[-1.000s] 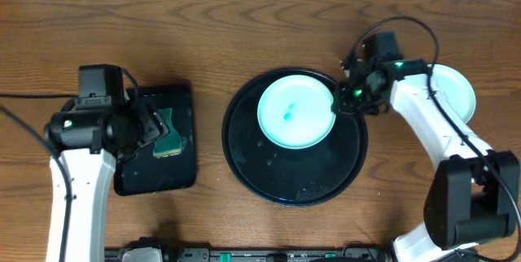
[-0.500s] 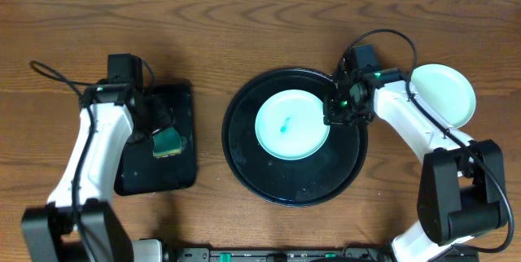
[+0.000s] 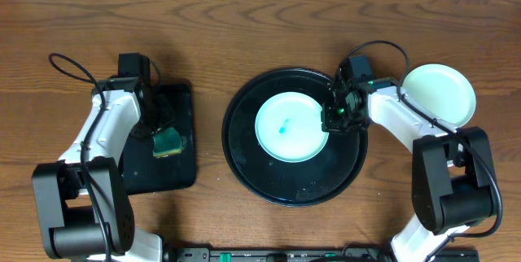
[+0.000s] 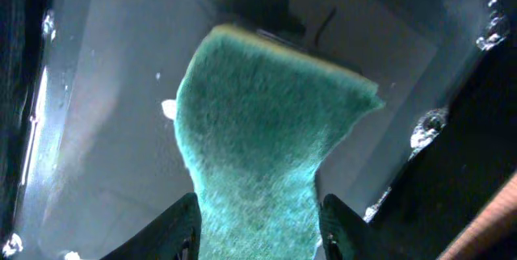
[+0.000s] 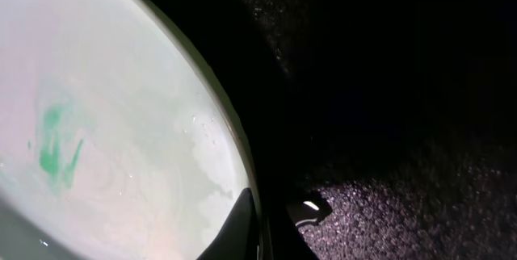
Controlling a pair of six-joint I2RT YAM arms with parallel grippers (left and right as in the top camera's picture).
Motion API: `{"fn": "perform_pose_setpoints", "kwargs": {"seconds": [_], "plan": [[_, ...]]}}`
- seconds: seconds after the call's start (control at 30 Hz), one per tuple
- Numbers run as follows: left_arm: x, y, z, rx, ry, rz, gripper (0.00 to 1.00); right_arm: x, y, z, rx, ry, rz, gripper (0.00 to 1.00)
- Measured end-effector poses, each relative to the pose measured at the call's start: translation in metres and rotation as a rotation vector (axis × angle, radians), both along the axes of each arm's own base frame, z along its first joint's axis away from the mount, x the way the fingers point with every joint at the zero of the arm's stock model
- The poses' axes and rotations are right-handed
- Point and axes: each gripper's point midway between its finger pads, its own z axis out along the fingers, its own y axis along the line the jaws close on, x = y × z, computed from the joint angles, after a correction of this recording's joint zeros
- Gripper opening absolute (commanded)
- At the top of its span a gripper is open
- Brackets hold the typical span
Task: Clean dirty plates on tray and stack at the side
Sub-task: 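Grasp the green sponge with the left gripper and lift it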
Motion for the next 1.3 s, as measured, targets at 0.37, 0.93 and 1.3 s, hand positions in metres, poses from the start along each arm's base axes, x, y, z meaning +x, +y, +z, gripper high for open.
{"fn": "perform_pose_setpoints", "kwargs": {"seconds": [0.37, 0.93, 1.3], "plan": [[0.01, 0.001, -0.007, 0.002, -0.02, 0.0, 0.38, -0.002, 0.002, -0.002, 0.035, -0.039, -0.008, 0.02], [0.005, 0.0, -0.03, -0.006, 0.044, -0.004, 0.07, -0.003, 0.002, -0.003, 0.044, -0.035, -0.013, 0.02], [0.0, -0.006, 0.064, -0.008, -0.209, -0.027, 0.07, -0.003, 0.002, -0.003, 0.046, -0.034, -0.012, 0.02]]}}
